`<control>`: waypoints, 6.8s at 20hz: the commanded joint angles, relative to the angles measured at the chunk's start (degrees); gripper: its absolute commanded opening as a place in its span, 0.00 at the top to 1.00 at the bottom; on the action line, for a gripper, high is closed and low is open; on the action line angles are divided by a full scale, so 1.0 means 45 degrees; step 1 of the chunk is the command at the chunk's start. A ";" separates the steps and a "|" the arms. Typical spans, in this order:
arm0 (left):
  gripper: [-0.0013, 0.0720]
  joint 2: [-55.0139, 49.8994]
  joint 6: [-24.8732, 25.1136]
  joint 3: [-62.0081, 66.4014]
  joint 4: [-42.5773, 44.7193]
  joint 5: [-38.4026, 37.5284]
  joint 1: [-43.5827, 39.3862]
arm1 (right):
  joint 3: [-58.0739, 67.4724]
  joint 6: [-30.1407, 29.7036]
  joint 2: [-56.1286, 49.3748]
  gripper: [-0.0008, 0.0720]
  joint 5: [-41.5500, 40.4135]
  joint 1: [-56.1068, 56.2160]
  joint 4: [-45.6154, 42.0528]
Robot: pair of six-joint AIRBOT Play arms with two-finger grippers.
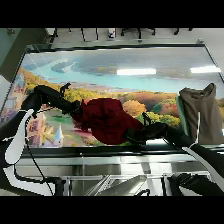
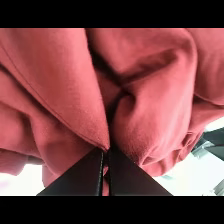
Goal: Fold the shirts.
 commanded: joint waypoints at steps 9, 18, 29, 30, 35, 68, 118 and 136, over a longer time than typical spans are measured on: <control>0.96 0.1307 -0.0461 0.1098 -0.0141 0.0296 -0.0165 | 0.3055 -0.1020 -0.1243 0.97 0.0554 0.0661 -0.0121; 0.96 0.8748 -0.0811 0.7242 -0.0466 -0.2458 0.0204 | 1.2677 -0.3594 0.6664 0.97 -0.0986 -0.3866 -0.0593; 0.96 1.1647 -0.0933 0.7145 0.0321 -0.5999 0.0204 | 1.7116 -0.2851 0.6533 0.97 -0.3337 -0.4284 -0.2861; 0.96 1.1230 -0.0933 0.6586 0.0316 -0.5712 0.0204 | 1.7107 -0.2812 0.5999 0.97 -0.4007 -0.4284 -0.2895; 0.96 0.7354 -0.1355 0.4260 0.0257 -0.5552 0.0189 | 1.5897 -0.1545 0.2574 0.97 -0.5731 -0.4274 -0.4454; 0.04 0.3623 -0.6222 -0.8019 -0.2793 -1.1448 -0.9651 | 1.4581 -0.2453 -0.5731 0.97 -0.5688 -0.7033 -0.6645; 0.96 0.8879 -0.1209 -0.8888 0.2890 -0.3672 0.2084 | 0.1749 -0.8247 0.5226 0.16 -0.6343 -0.1880 -0.7354; 0.96 0.9938 -0.1214 -0.6052 0.1617 -0.1520 0.2089 | 0.4886 -0.2336 0.4036 0.97 -0.3390 0.1394 -1.0982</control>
